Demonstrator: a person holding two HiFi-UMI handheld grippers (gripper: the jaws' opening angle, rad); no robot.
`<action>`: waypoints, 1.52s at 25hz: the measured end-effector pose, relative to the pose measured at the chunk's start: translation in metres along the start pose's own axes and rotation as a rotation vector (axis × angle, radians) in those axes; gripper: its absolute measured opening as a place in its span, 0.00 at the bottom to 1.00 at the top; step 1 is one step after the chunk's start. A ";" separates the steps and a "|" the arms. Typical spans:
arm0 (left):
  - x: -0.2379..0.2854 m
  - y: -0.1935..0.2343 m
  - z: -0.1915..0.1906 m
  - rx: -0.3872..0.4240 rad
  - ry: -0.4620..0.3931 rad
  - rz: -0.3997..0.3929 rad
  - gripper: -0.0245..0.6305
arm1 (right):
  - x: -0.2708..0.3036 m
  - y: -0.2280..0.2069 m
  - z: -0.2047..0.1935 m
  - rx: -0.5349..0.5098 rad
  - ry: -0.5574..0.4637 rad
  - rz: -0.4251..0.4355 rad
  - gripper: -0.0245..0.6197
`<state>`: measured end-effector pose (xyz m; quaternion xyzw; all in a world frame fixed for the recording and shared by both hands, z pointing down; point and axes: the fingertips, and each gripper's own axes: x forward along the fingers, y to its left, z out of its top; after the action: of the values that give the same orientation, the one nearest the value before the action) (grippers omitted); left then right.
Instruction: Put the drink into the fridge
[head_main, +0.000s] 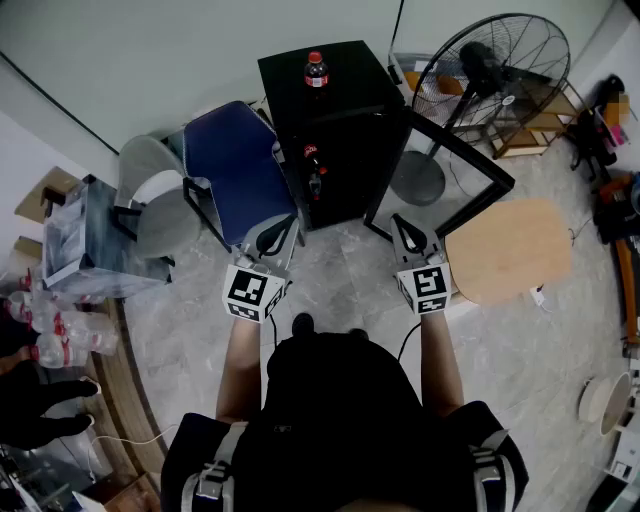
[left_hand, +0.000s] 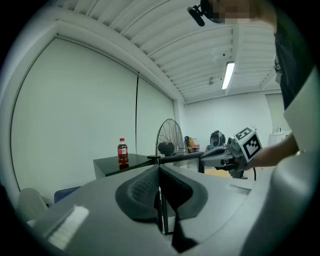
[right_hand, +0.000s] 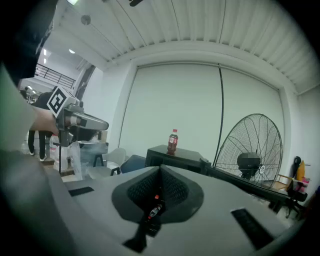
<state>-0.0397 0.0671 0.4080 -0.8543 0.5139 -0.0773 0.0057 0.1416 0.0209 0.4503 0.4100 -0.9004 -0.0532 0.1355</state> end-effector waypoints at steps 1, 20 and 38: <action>0.000 0.005 -0.001 0.000 -0.001 -0.003 0.04 | 0.004 0.003 0.001 -0.002 0.006 0.000 0.04; -0.009 0.053 -0.017 0.008 -0.001 -0.109 0.04 | 0.036 0.046 0.006 -0.023 0.044 -0.067 0.04; -0.032 0.062 -0.012 0.001 -0.045 -0.172 0.07 | 0.026 0.076 0.017 -0.009 -0.007 -0.070 0.14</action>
<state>-0.1105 0.0667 0.4107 -0.8968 0.4383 -0.0587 0.0109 0.0653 0.0513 0.4551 0.4406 -0.8856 -0.0634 0.1324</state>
